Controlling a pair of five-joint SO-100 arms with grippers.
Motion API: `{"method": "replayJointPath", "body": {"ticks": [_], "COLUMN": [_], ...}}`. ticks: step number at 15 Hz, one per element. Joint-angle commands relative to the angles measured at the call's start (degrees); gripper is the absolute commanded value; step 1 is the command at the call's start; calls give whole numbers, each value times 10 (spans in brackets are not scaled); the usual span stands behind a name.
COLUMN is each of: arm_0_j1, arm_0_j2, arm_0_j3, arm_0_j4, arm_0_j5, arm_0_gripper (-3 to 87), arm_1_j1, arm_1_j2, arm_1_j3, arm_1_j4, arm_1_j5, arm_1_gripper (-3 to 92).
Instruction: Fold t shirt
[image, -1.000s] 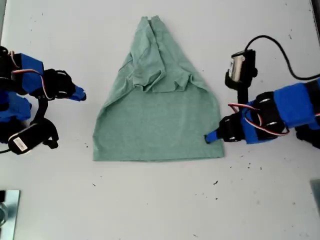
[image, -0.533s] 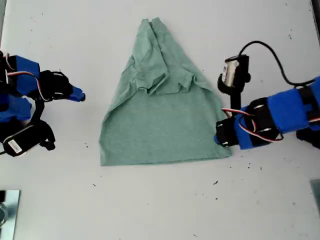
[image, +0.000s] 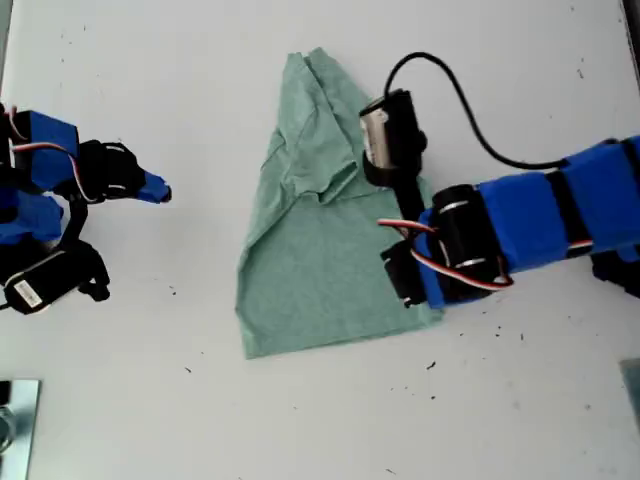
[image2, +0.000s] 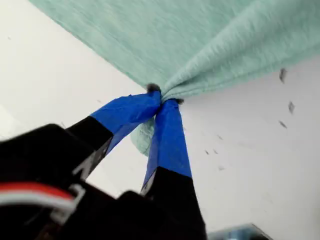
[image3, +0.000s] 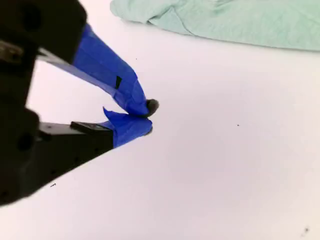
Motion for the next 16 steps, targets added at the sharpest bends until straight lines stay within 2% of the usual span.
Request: {"method": "replayJointPath", "body": {"ticks": [1,4,5,6,10,13,15,16], "arm_0_j1": [8,5,5,5,5,4,6,7], "arm_0_j2": [10,11,11,11,11,11,11,11], "arm_0_j3": [-9,-9,-9,-9,-8,-9,-11,-11], "arm_0_j4": [4,3,3,3,3,3,4,4], "arm_0_j5": [-5,-3,-3,-2,-2,-3,-4,-4], "arm_0_gripper": [-2,-2,-2,-2,-2,-2,-2,-2], "arm_1_j1": [-17,-27,-33,-42,-52,-33,28,71], "arm_1_j2": [-82,-180,-199,-193,3,159,327,432], "arm_1_j3": [-96,-66,-62,-64,-80,-22,212,380], "arm_1_j4": [-25,-89,-127,-148,-84,-14,-35,-83], "arm_1_j5": [-18,4,-13,-19,-45,-40,-49,-62], "arm_1_gripper": [-12,-14,246,267,261,258,275,225]}}
